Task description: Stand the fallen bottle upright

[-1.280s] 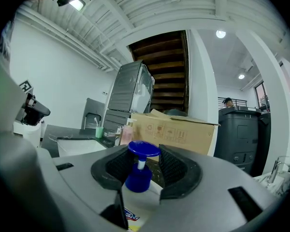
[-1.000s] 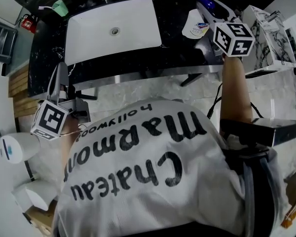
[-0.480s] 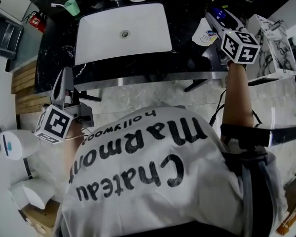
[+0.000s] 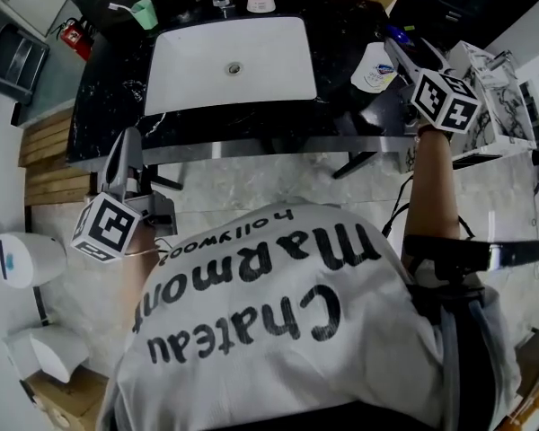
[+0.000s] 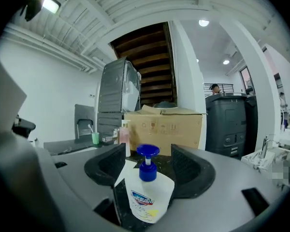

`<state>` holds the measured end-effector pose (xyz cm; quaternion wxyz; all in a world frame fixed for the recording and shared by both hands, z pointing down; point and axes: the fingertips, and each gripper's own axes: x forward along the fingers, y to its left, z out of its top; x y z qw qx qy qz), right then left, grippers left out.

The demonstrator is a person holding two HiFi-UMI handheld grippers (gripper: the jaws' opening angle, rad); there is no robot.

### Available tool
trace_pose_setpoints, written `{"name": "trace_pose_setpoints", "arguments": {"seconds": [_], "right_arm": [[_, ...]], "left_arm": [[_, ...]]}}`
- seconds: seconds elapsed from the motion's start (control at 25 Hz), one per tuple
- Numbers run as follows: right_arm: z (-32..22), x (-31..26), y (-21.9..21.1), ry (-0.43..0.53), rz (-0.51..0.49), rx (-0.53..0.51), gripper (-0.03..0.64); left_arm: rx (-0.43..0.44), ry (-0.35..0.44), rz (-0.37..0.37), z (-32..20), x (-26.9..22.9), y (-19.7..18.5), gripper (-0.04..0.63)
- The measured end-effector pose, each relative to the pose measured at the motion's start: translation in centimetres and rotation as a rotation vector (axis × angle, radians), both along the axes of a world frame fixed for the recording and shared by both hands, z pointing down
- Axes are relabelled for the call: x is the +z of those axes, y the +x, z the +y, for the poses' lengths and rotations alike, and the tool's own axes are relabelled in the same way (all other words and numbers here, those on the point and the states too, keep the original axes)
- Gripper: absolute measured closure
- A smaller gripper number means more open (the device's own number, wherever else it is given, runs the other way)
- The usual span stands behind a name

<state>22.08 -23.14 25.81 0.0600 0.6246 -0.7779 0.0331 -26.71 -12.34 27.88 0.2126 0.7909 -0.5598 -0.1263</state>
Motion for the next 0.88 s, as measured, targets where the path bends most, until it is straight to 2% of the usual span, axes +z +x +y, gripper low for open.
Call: {"name": "trace_pose_setpoints", "arguments": {"seconds": [0.16, 0.32, 0.36, 0.44, 0.68, 0.8, 0.88], "right_arm": [[2.3, -3.6, 0.1, 0.097, -0.141, 0.015, 0.36], [9.0, -6.6, -0.3, 0.163, -0.3, -0.006, 0.362], [10.4, -6.8, -0.4, 0.175, -0.334, -0.004, 0.379], [12.3, -6.0, -1.1, 0.162, -0.375, 0.012, 0.518], [16.7, 1.5, -5.3, -0.038, -0.287, 0.009, 0.564], [20.1, 3.7, -8.0, -0.097, -0.224, -0.032, 0.584], [21.6, 4.6, -8.7, -0.126, -0.171, -0.044, 0.591]], "left_arm": [[-0.019, -0.027, 0.016, 0.3, 0.9, -0.9, 0.581], [-0.014, -0.026, 0.036, 4.1, 1.1, -0.5, 0.581], [0.001, -0.025, 0.037, 4.7, 1.3, 0.0, 0.581], [0.039, -0.037, 0.029, 5.1, 1.9, 1.2, 0.581], [0.18, -0.112, 0.028, 6.7, 5.5, 6.4, 0.581], [0.255, -0.164, 0.026, 9.0, 7.2, 9.3, 0.581], [0.297, -0.162, 0.011, 9.9, 7.5, 11.3, 0.581]]}}
